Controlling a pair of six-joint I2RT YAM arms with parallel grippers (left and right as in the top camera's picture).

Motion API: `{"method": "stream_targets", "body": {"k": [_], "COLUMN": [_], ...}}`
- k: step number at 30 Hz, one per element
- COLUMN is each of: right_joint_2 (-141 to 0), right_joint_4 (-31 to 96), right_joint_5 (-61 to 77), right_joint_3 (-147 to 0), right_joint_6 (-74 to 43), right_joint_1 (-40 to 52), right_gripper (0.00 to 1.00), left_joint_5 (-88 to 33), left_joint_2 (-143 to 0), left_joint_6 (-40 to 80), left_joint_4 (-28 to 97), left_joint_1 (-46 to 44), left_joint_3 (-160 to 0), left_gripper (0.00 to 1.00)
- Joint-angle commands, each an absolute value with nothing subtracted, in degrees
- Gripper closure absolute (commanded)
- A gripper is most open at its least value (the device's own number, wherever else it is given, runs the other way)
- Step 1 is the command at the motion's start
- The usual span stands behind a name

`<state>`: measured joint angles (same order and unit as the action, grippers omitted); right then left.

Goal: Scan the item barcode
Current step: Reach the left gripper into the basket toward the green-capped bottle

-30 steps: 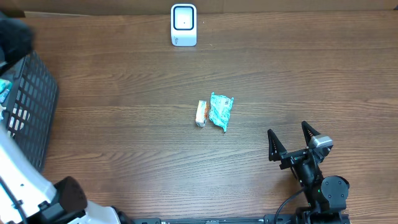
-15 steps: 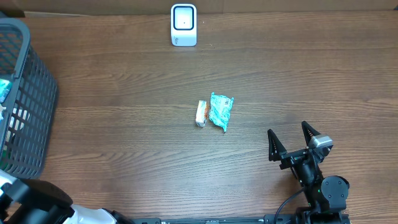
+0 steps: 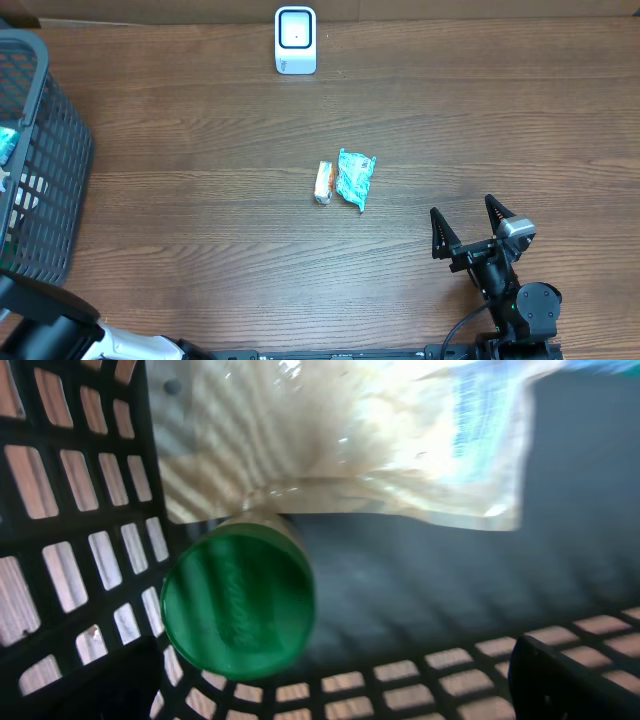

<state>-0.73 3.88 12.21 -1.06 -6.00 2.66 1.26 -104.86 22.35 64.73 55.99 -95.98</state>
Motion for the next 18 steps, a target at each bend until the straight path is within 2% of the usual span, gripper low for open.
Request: {"method": "stream_targets", "body": {"k": [1,5,18], "right_joint_2": [-0.19,-0.19,-0.19], "right_joint_4": [3.49,3.49,3.49], "right_joint_5": [12.29,12.29,12.29], "right_joint_3": [-0.47,-0.47,-0.47], "right_joint_6": [-5.93,-5.93,-5.93], "right_joint_1": [2.55,2.55,2.55], "right_gripper": [0.00,0.00,0.00], "left_joint_5": [6.26,12.32,14.17], "left_joint_2": [-107.33,-108.29,-113.27], "left_joint_6": [22.79,24.25,24.45], "left_joint_4": [65.36,66.67,67.64], "left_joint_1": [55.96,56.03,55.68], "left_joint_3": [-95.29,-95.29,-95.24], "left_gripper": [0.00,0.00,0.00]}}
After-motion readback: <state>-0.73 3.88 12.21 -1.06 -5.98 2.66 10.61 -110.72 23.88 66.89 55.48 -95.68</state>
